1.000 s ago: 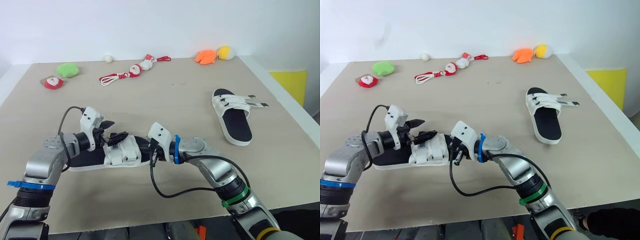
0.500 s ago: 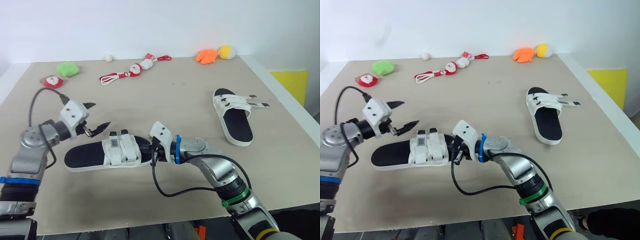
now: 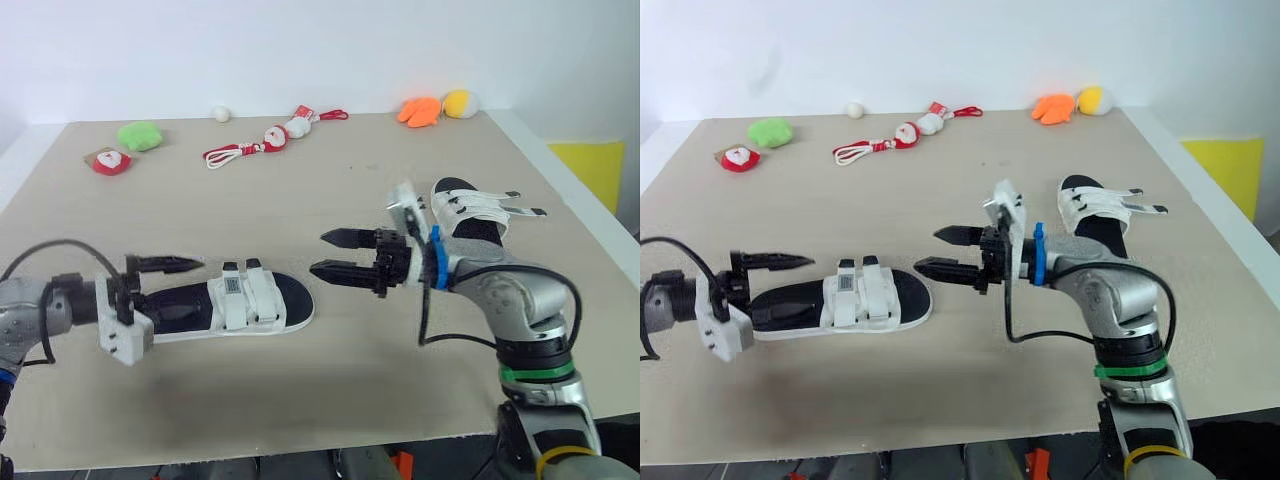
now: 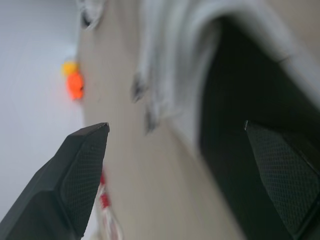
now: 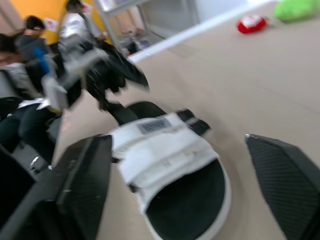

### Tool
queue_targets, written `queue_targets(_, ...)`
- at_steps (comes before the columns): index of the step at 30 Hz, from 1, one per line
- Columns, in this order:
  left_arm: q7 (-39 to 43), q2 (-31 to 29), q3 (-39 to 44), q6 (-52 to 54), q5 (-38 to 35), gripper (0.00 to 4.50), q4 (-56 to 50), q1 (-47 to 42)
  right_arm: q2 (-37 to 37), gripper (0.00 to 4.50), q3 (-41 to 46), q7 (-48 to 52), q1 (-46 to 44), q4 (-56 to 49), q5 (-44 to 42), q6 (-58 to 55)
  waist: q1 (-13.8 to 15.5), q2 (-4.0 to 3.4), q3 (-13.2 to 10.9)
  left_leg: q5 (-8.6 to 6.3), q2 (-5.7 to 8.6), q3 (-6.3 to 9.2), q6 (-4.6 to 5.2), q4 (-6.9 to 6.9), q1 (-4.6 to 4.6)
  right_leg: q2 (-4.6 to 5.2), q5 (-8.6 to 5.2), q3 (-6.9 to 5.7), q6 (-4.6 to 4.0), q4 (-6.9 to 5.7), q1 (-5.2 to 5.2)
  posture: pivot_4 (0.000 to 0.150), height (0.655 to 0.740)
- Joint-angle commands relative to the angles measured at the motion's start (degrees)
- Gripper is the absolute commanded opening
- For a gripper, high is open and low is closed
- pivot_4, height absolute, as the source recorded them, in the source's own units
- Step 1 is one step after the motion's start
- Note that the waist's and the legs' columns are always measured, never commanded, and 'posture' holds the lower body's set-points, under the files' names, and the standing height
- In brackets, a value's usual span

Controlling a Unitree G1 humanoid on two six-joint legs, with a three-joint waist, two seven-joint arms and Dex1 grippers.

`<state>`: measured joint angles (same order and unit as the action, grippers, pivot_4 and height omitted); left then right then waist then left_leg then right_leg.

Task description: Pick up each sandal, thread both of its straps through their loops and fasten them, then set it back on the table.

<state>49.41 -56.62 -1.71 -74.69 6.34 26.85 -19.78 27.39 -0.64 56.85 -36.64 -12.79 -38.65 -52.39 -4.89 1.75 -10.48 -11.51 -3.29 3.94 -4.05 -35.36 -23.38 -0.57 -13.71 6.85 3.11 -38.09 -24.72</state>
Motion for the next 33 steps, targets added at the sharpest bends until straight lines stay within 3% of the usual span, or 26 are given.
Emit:
queue_targets(1,-2.1,1.3,-3.1,0.0,-0.2,4.50,-0.2,-2.3,0.9,4.43,0.6,1.2,-2.2,-2.5,-1.7,2.0,0.2,-0.01,0.0,0.00,0.00,0.00,0.00,-0.01,0.00,0.00,0.01,0.00,0.01,0.00,0.00,0.150,0.7400)
queue_targets(11,-7.0,7.1,-7.1,3.1,5.4,4.50,1.5,-6.3,3.6,4.43,-0.3,2.8,-4.3,-4.9,-3.4,2.6,0.6,-0.04,0.0,0.01,0.04,-0.02,0.01,-0.07,0.02,-0.01,0.03,0.03,0.07,-0.04,0.07,0.150,0.7400)
queue_targets(14,-8.1,7.1,-7.3,5.1,5.2,3.72,2.9,-7.1,4.6,4.50,-0.1,3.0,-4.7,-5.4,-4.3,2.2,0.6,-0.04,0.0,0.01,0.05,-0.02,0.01,-0.09,0.05,0.00,0.05,0.04,0.09,-0.04,0.10,0.150,0.7400)
queue_targets(18,-9.6,7.5,-7.1,7.1,6.0,1.73,3.1,-8.4,5.1,4.50,-0.6,2.9,-5.1,-5.9,-4.9,2.4,0.6,-0.04,0.0,0.02,0.02,-0.01,0.03,-0.09,0.05,-0.03,0.06,0.03,0.10,-0.05,0.08,0.150,0.7400)
queue_targets(22,-12.3,7.5,-5.3,10.7,7.5,0.05,3.0,-9.5,4.6,4.50,-1.2,2.4,-5.3,-6.0,-4.7,3.2,0.6,-0.04,0.0,0.02,0.02,-0.01,0.03,-0.09,0.05,-0.03,0.06,0.03,0.10,-0.06,0.09,0.150,0.7400)
queue_targets(25,-14.9,6.5,-3.3,14.8,8.4,0.05,3.2,-10.2,4.3,4.50,-1.7,2.1,-5.4,-5.8,-4.3,3.8,0.5,-0.04,0.0,0.02,0.02,-0.01,0.03,-0.09,0.05,-0.03,0.06,0.03,0.10,-0.07,0.08,0.150,0.7400)
queue_targets(33,-28.3,1.8,3.7,42.3,18.3,0.05,4.4,-10.8,3.7,4.50,-5.4,2.2,-5.8,-3.9,-0.1,8.0,0.4,-0.04,0.0,0.02,-0.01,0.01,0.04,-0.07,-0.02,-0.08,0.05,0.02,0.13,-0.10,-0.04,0.150,0.7400)
